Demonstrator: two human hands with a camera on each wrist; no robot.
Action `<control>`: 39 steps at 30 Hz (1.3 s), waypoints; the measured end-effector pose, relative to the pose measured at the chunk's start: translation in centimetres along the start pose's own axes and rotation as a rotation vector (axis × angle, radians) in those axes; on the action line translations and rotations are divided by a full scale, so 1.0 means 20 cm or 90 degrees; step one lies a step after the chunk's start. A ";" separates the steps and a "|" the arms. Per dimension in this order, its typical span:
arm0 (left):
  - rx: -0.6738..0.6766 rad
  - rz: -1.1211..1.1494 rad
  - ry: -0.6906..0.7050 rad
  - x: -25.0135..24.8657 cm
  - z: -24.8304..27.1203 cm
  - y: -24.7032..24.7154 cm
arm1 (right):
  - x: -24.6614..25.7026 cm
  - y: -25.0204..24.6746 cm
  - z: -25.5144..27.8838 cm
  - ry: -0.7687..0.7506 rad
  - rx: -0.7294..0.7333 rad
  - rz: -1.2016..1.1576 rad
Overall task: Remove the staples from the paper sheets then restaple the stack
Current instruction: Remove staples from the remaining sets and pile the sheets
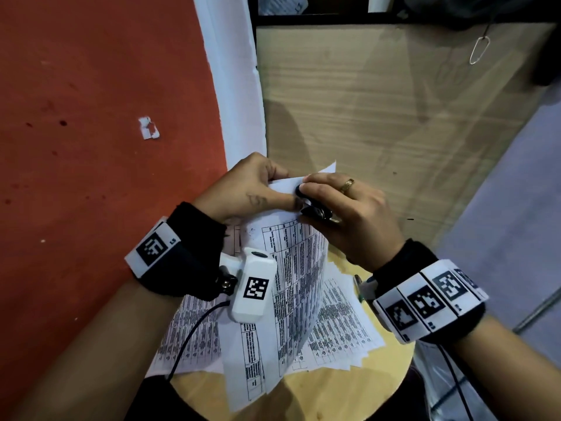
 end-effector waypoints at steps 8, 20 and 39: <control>-0.001 0.017 -0.014 0.03 0.00 -0.01 | 0.01 0.00 -0.03 -0.001 0.005 -0.012; 0.011 0.049 -0.039 0.02 0.01 0.00 | -0.06 -0.03 -0.04 0.093 -0.026 -0.076; -0.210 -0.085 0.101 -0.02 -0.01 -0.07 | -0.14 -0.07 0.03 0.255 -0.108 -0.085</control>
Point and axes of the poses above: each hand's wrist, its own z-axis away from the middle knuckle, its own y-axis out of the palm, x = y × z, the point moved 10 cm from there along -z, towards the middle knuckle, and after that the axes turned 11 degrees about -x, right-handed, at the moved point
